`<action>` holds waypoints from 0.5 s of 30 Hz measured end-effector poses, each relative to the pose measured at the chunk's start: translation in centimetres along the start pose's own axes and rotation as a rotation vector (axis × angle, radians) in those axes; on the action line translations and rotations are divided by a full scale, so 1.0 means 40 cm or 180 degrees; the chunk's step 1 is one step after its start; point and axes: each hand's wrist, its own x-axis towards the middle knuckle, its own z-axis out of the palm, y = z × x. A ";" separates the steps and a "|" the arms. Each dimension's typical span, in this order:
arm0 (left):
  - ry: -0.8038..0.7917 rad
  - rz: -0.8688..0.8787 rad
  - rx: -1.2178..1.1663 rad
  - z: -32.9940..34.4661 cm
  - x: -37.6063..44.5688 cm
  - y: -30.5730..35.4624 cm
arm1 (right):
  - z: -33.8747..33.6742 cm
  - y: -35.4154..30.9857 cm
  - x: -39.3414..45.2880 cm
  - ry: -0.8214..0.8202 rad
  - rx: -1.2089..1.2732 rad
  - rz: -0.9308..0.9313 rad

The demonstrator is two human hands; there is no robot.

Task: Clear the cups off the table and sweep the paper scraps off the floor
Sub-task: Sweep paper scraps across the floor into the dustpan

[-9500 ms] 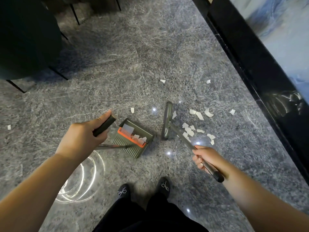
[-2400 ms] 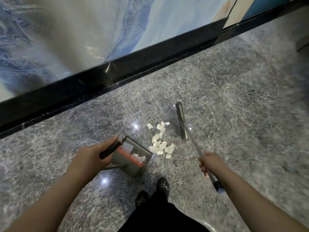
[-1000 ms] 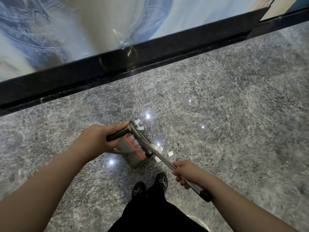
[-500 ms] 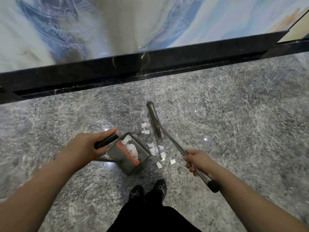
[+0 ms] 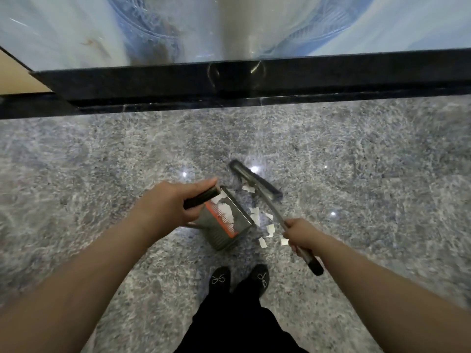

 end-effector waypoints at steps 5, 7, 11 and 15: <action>0.0045 0.0021 -0.0110 -0.009 -0.011 -0.018 | 0.095 0.032 -0.071 -0.0062 0.0257 -0.0076; 0.0056 -0.0011 -0.0242 -0.019 -0.013 -0.022 | 0.117 0.041 -0.099 -0.0137 0.0323 -0.0008; -0.0193 -0.0179 -0.0181 -0.037 -0.016 -0.032 | 0.159 0.043 -0.159 -0.0215 0.0456 0.0079; -0.0242 0.0001 -0.0216 -0.048 -0.030 -0.043 | 0.217 0.041 -0.228 -0.0003 0.0804 0.0016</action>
